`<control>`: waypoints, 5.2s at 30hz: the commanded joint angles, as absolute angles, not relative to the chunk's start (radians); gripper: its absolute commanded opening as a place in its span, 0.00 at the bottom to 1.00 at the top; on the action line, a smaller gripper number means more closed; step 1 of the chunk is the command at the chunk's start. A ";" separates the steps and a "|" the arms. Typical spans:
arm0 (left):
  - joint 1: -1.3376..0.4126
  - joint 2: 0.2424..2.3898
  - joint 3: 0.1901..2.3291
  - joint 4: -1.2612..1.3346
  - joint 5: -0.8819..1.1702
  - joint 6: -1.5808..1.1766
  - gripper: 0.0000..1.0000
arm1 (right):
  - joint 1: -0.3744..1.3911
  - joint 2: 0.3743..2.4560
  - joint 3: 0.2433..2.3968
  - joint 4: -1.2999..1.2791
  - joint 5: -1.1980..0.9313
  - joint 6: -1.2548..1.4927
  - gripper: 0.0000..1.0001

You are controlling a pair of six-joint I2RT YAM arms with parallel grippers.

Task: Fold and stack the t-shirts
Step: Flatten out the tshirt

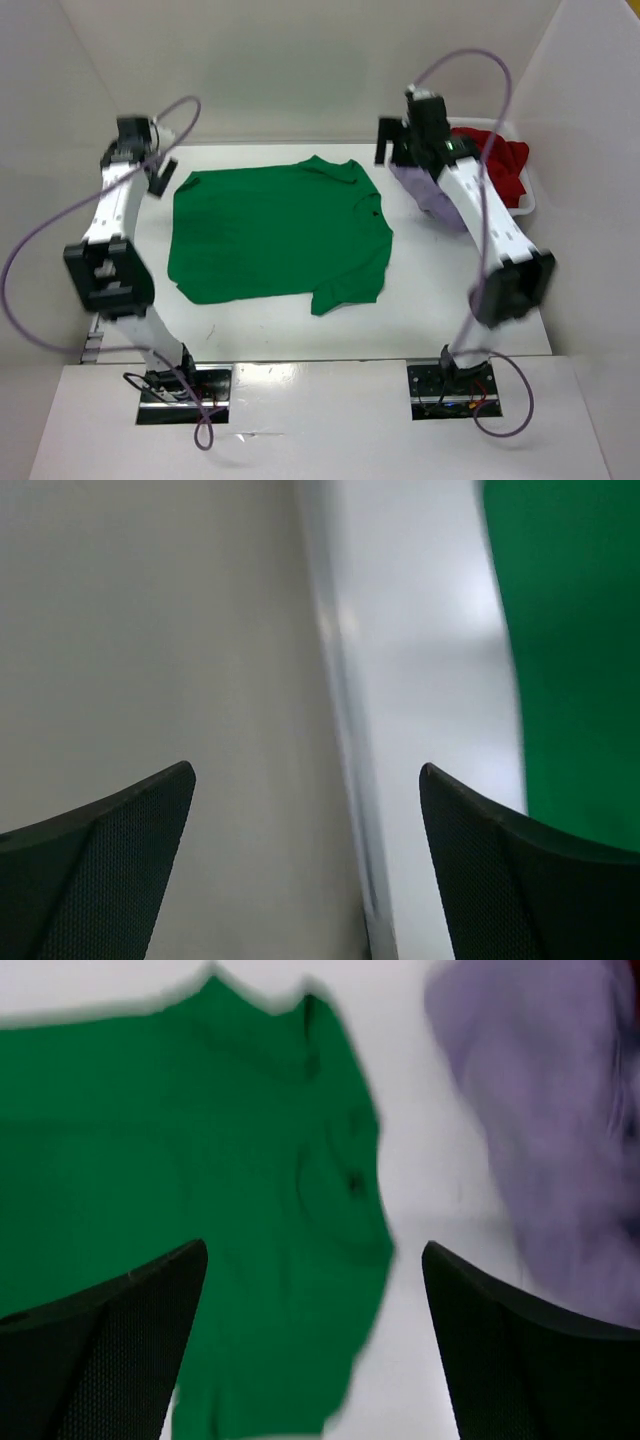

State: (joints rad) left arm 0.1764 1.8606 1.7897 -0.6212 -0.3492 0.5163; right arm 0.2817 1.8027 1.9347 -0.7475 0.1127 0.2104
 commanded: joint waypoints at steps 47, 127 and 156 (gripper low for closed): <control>0.104 1.624 1.269 -0.713 -0.163 0.434 0.00 | 0.468 1.660 1.233 -0.630 -0.065 0.606 0.00; 0.095 1.796 1.206 -0.670 -0.199 0.454 0.00 | 0.428 2.074 1.769 -0.707 -0.041 0.275 0.38; 0.095 1.795 1.197 -0.680 -0.201 0.454 0.00 | 0.428 2.444 2.161 -0.752 -0.035 0.302 0.37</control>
State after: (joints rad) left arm 0.0956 1.7935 1.2041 -0.6712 -0.2047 0.4664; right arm 0.4309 2.4134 2.1075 -0.7288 -0.0547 0.3016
